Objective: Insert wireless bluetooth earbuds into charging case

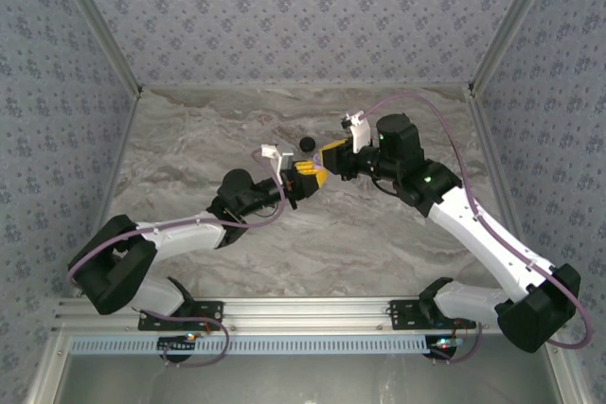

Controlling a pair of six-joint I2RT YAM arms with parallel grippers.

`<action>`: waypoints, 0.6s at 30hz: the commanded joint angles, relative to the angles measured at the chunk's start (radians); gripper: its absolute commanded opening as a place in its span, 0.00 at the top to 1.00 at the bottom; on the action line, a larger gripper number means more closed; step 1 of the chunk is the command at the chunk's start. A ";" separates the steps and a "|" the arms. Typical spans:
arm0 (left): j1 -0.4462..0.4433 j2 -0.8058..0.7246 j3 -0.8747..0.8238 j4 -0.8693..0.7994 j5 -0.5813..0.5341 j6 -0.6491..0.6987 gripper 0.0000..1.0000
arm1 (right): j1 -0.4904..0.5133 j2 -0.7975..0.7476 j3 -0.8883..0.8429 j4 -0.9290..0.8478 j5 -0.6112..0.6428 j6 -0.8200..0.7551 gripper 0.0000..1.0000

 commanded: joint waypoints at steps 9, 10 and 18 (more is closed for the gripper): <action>-0.006 -0.035 0.025 0.043 -0.019 -0.004 0.89 | 0.008 -0.006 -0.008 -0.014 -0.004 -0.003 0.78; -0.006 -0.033 0.025 0.043 -0.022 -0.005 0.89 | 0.009 -0.006 -0.009 -0.014 -0.009 -0.005 0.78; -0.006 -0.032 0.029 0.038 -0.027 -0.018 0.89 | 0.018 -0.003 -0.008 -0.035 -0.023 -0.020 0.78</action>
